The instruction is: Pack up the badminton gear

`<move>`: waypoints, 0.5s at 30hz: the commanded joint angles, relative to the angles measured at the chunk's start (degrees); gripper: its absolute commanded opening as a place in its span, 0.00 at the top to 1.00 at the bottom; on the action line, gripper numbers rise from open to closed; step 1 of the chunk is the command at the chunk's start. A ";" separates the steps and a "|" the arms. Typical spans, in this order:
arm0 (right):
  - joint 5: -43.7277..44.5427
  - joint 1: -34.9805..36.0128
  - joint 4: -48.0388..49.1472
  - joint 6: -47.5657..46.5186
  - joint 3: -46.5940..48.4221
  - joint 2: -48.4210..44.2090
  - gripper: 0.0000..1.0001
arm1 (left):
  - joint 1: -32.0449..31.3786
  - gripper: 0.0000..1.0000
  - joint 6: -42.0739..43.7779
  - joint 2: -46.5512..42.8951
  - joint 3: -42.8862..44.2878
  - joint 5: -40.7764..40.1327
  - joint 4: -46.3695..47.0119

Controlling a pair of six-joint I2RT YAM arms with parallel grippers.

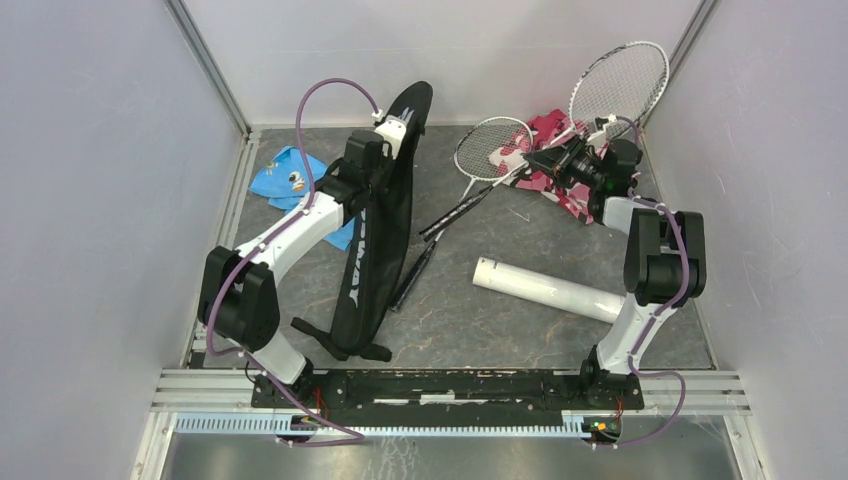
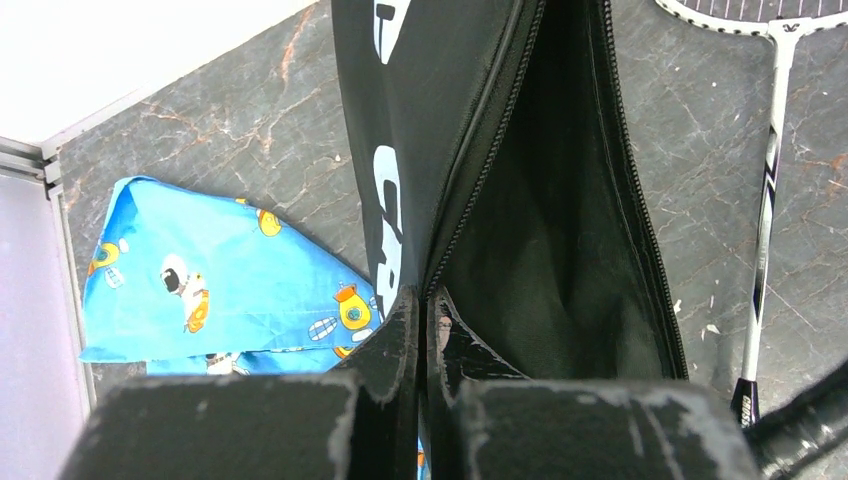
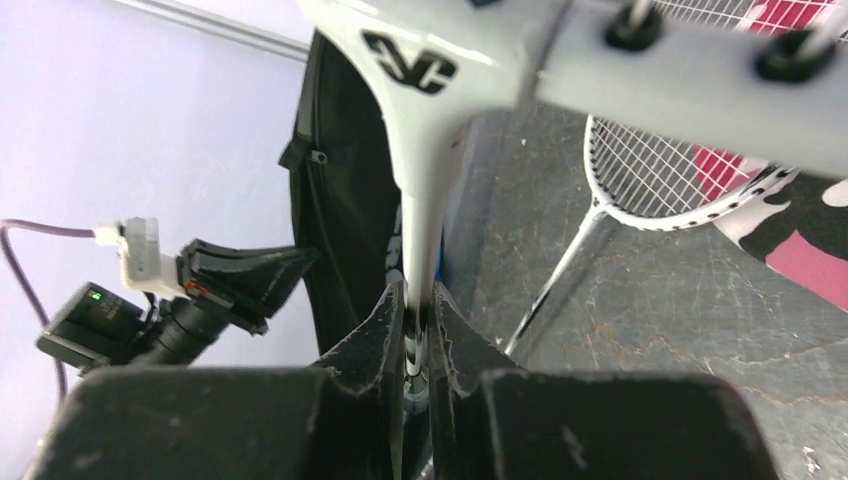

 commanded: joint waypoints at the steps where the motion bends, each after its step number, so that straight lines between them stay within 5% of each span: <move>1: -5.05 -0.15 -12.63 -11.21 5.04 -4.20 1.00 | 0.38 0.98 1.62 -1.56 4.04 -3.11 4.17; 15: -11.10 9.16 -51.28 -41.65 16.78 -6.14 1.00 | 5.79 0.98 -14.26 3.17 11.96 -3.43 -2.14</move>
